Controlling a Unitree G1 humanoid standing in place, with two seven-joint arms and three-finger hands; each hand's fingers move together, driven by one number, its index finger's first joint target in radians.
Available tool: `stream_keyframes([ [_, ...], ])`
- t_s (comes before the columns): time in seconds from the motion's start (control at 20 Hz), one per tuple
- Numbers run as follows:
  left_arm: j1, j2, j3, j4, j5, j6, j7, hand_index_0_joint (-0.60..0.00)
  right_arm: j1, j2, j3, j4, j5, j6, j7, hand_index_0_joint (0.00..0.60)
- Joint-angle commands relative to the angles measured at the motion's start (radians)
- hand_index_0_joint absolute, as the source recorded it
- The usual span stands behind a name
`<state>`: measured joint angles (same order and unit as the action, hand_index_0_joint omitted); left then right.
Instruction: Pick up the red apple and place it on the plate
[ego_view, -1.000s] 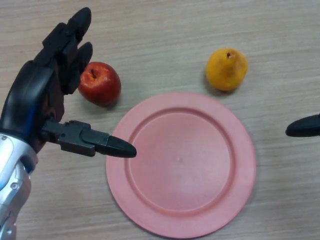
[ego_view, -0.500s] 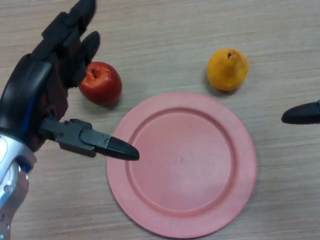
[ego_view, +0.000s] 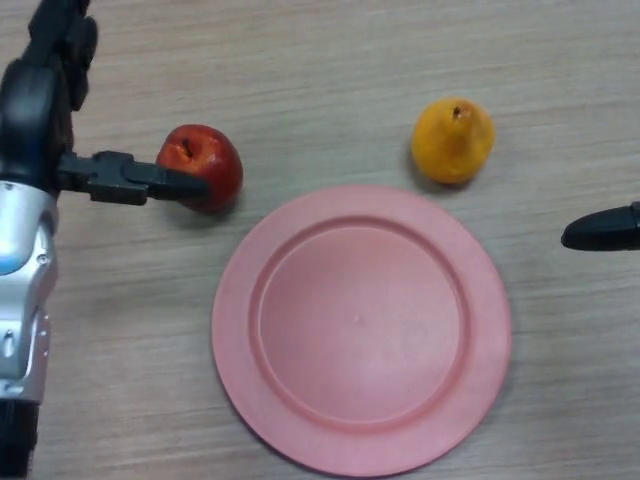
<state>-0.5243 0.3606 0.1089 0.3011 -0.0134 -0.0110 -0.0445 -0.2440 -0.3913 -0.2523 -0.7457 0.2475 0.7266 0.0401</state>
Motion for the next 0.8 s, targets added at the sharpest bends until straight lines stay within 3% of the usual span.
stream_keyframes([
  [0.05, -0.123, 0.055, 0.01, 0.153, 0.059, -0.279, 0.052, 0.0, -0.03, -0.047, -0.086, -0.04, 0.003, -0.109, 0.006, 0.0],
  [0.25, -0.198, 0.016, -0.03, 0.399, 0.114, -0.408, 0.062, 0.0, -0.046, -0.074, -0.107, -0.04, 0.002, -0.105, 0.005, 0.0],
  [0.5, -0.239, -0.023, -0.054, 0.536, 0.153, -0.475, 0.059, 0.0, -0.037, -0.086, -0.139, -0.06, 0.005, -0.117, 0.0, 0.0],
  [0.55, -0.24, -0.029, -0.06, 0.552, 0.167, -0.496, 0.065, -0.05, -0.035, -0.089, -0.142, -0.062, 0.004, -0.12, -0.002, 0.0],
  [0.6, -0.241, -0.03, -0.061, 0.556, 0.171, -0.5, 0.068, -0.15, -0.035, -0.089, -0.144, -0.064, 0.006, -0.118, -0.002, 0.0],
  [0.65, -0.242, -0.033, -0.068, 0.569, 0.191, -0.506, 0.079, -0.3, -0.033, -0.09, -0.152, -0.071, 0.012, -0.113, -0.003, 0.0],
  [0.7, -0.242, -0.036, -0.074, 0.578, 0.208, -0.506, 0.085, -0.402, -0.031, -0.091, -0.161, -0.079, 0.017, -0.11, -0.004, 0.0],
  [0.75, -0.232, -0.042, -0.09, 0.569, 0.26, -0.491, 0.096, -0.544, -0.027, -0.1, -0.186, -0.089, 0.031, -0.106, -0.003, 0.0],
  [0.8, -0.227, -0.044, -0.099, 0.562, 0.291, -0.483, 0.104, -0.6, -0.024, -0.105, -0.201, -0.091, 0.039, -0.106, -0.003, 0.0],
])
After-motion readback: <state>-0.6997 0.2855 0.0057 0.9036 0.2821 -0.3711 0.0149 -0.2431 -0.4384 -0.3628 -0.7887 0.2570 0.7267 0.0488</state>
